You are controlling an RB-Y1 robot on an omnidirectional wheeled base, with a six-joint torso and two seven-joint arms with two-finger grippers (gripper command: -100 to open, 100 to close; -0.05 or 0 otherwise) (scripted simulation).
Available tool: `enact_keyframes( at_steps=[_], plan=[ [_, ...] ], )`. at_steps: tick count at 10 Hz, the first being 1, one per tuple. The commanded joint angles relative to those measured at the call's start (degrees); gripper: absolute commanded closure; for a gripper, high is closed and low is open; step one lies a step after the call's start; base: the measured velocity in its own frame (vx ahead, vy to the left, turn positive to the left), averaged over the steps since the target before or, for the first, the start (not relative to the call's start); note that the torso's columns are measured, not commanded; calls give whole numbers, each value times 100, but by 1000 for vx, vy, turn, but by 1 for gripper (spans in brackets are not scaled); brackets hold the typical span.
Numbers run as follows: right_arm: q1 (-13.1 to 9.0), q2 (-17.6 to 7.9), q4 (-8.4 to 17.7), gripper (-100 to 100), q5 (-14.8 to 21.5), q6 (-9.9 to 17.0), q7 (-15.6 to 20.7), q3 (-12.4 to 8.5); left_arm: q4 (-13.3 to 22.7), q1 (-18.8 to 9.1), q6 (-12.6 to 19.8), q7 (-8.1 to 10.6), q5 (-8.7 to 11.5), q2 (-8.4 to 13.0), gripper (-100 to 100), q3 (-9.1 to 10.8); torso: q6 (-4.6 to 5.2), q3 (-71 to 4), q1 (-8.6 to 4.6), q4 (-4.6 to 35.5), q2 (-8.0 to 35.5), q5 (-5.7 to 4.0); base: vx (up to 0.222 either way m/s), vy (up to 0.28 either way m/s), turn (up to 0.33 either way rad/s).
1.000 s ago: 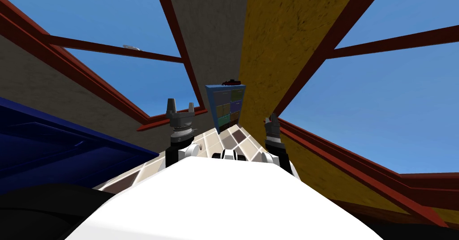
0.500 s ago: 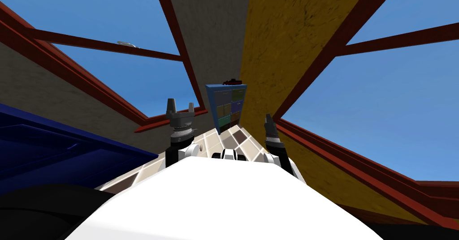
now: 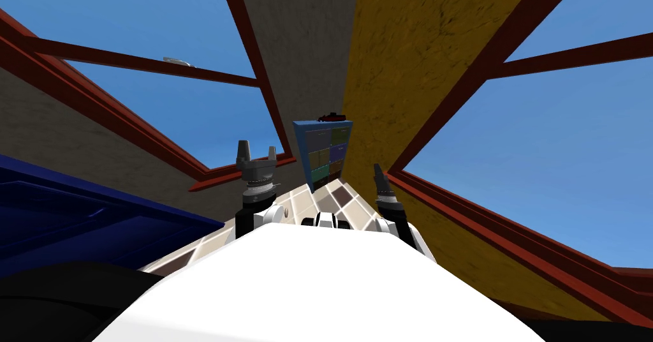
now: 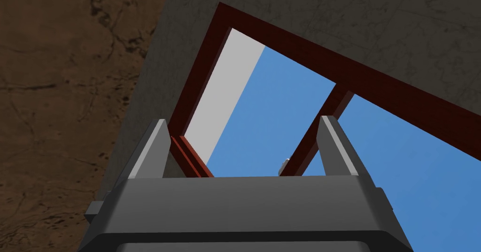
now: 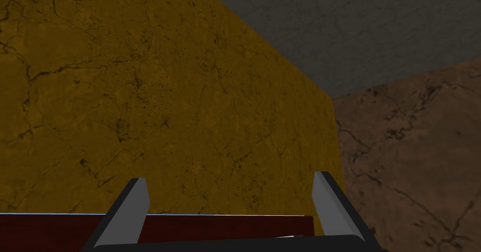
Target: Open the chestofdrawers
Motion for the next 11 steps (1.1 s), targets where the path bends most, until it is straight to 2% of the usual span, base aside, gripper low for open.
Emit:
enact_keyframes(
  at_steps=[1,11],
  plan=[
    [-49,-65,130,-100,169,-90,425,-1,0,0,0,0,0,0,0,0,0,1,-1,0,4,0,54,47,1],
    [-202,-175,496,-100,682,-339,1997,-18,0,0,0,0,0,0,0,0,0,5,-1,2,7,-1,49,38,0]
  ],
)
